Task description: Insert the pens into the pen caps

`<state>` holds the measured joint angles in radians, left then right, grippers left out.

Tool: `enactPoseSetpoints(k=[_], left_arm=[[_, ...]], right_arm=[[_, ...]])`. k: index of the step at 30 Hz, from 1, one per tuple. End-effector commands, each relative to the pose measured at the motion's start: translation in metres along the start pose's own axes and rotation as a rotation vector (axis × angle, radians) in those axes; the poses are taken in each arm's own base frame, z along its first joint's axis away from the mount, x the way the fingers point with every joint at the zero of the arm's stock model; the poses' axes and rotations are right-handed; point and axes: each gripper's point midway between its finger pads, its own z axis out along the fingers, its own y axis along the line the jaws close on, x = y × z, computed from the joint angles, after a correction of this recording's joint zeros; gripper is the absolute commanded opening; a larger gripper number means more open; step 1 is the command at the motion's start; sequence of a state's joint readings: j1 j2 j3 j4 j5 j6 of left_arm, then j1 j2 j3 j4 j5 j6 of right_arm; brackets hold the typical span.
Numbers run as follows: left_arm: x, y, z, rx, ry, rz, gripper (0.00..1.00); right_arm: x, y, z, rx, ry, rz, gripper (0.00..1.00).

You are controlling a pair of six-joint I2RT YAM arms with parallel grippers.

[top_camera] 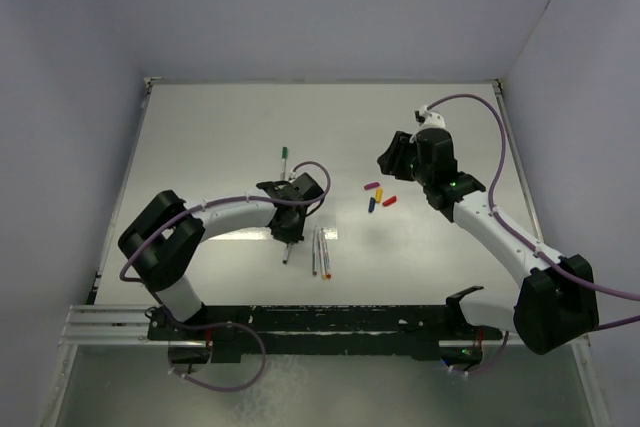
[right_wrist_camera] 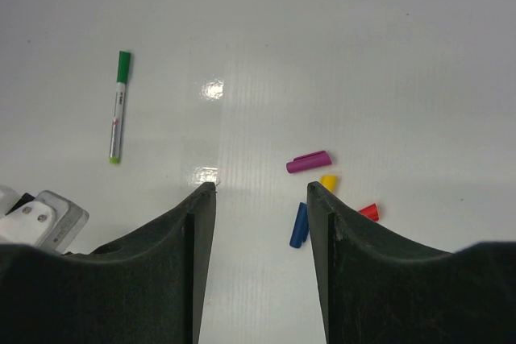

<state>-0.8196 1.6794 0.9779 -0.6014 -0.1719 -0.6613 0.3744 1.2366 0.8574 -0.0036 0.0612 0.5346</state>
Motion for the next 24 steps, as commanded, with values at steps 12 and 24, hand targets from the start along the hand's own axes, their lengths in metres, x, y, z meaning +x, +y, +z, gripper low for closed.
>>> enactPoseSetpoints(k=[12,24], left_arm=[[0.028,0.001,0.019,0.001,0.109,0.039,0.0],[-0.019,-0.009,-0.019,0.046,-0.073,0.04,0.0]], right_arm=[[0.018,-0.014,0.003,0.086,0.104,-0.006,0.48],[0.064,-0.042,0.021,0.181,0.299,-0.124,0.39]])
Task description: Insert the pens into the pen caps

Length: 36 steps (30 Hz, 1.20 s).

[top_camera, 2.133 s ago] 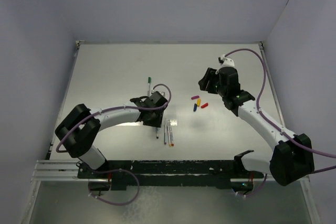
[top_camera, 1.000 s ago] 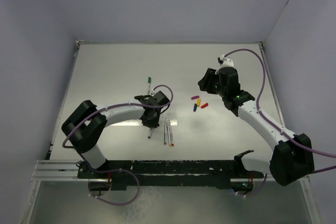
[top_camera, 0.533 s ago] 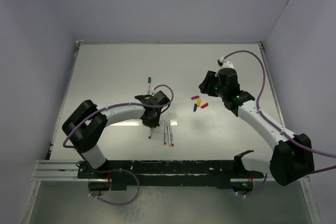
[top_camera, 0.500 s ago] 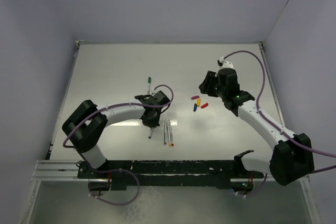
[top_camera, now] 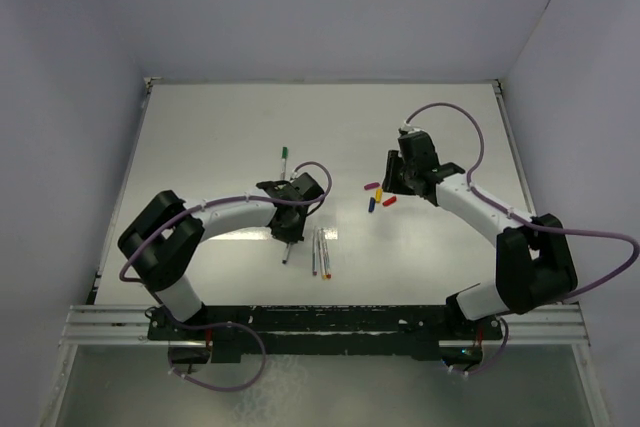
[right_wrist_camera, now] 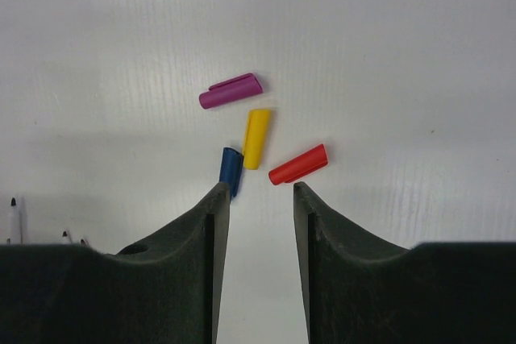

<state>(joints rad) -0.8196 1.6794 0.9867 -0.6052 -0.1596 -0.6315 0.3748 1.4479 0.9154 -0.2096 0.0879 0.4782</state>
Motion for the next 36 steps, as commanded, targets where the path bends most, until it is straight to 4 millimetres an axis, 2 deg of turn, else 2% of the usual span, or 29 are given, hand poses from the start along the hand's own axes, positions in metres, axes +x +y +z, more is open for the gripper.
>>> enactPoseSetpoints(k=[1,8,17,23,36], left_arm=[[-0.021,-0.007,-0.021,0.036,-0.092,0.011,0.0],[-0.039,-0.01,-0.042,0.064,-0.173,-0.001,0.0],[-0.05,-0.012,-0.055,0.087,-0.224,0.002,0.0],[-0.054,-0.012,-0.063,0.096,-0.258,0.001,0.0],[-0.05,-0.009,-0.06,0.105,-0.264,0.01,0.0]], right_arm=[[-0.006,0.002,-0.006,0.002,-0.006,-0.043,0.38],[0.017,0.018,-0.001,-0.044,0.061,-0.072,0.37],[0.045,0.034,0.013,-0.069,0.151,-0.077,0.38],[0.048,0.035,0.022,-0.056,0.177,-0.067,0.37],[0.052,0.039,0.039,-0.043,0.208,-0.056,0.4]])
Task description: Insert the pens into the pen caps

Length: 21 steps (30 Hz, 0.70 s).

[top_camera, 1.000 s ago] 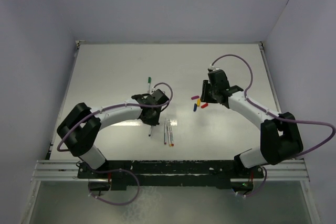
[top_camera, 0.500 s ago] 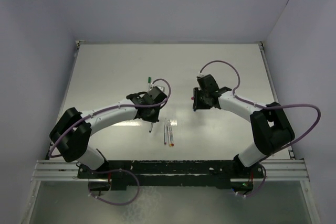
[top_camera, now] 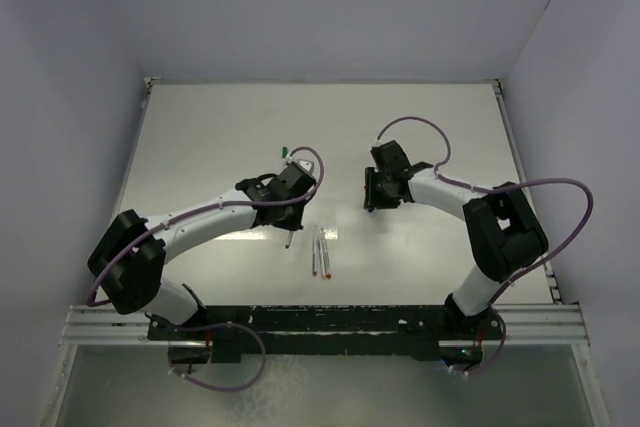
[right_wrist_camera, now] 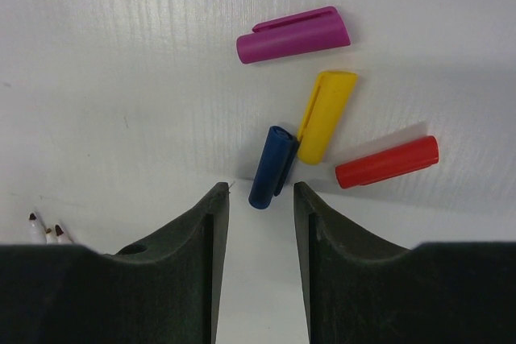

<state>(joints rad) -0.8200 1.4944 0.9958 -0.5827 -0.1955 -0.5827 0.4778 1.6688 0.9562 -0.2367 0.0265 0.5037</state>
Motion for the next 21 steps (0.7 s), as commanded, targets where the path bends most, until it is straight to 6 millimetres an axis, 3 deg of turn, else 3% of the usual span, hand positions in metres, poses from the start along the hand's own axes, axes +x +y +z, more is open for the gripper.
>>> enactPoseSetpoints(k=[1,5,21], left_arm=[[-0.012,-0.003,-0.007,0.021,-0.064,-0.002,0.0],[-0.012,-0.003,-0.006,0.023,-0.067,-0.006,0.0],[-0.01,-0.003,-0.005,0.02,-0.064,-0.023,0.0]], right_arm=[[-0.014,0.01,-0.001,-0.019,-0.025,0.013,0.4],[-0.024,0.012,-0.001,-0.007,-0.04,0.015,0.4],[-0.013,-0.005,0.008,0.08,0.004,0.003,0.39]])
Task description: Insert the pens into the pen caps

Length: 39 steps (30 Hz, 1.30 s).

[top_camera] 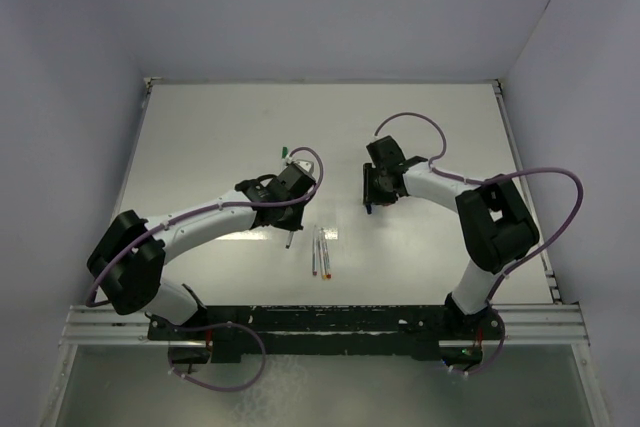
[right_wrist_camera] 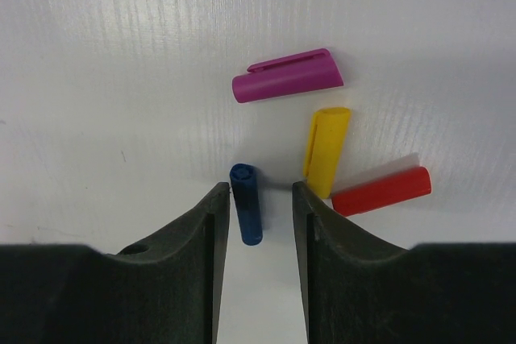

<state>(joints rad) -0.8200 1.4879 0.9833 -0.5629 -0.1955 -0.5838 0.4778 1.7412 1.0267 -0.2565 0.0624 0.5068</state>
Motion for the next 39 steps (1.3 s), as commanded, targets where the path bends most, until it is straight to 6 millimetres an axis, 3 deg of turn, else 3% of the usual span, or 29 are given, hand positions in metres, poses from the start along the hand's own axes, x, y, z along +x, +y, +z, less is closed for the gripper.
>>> enactPoseSetpoints(k=[1,19,28,36,39], left_arm=[[-0.01,-0.003,-0.006,0.013,-0.052,-0.018,0.0],[-0.009,0.0,-0.006,-0.002,-0.049,-0.018,0.0],[-0.009,0.002,-0.008,-0.006,-0.054,-0.014,0.0],[-0.006,0.008,-0.009,-0.028,-0.05,0.002,0.0],[-0.006,0.01,-0.011,-0.033,-0.055,0.001,0.0]], right_arm=[[0.0,-0.006,-0.003,0.044,0.004,-0.002,0.39],[0.027,-0.022,-0.004,0.099,0.091,-0.057,0.36],[0.054,-0.031,0.014,0.18,0.18,-0.111,0.33],[0.067,-0.028,0.02,0.227,0.221,-0.154,0.26],[0.072,-0.027,0.02,0.23,0.241,-0.157,0.15]])
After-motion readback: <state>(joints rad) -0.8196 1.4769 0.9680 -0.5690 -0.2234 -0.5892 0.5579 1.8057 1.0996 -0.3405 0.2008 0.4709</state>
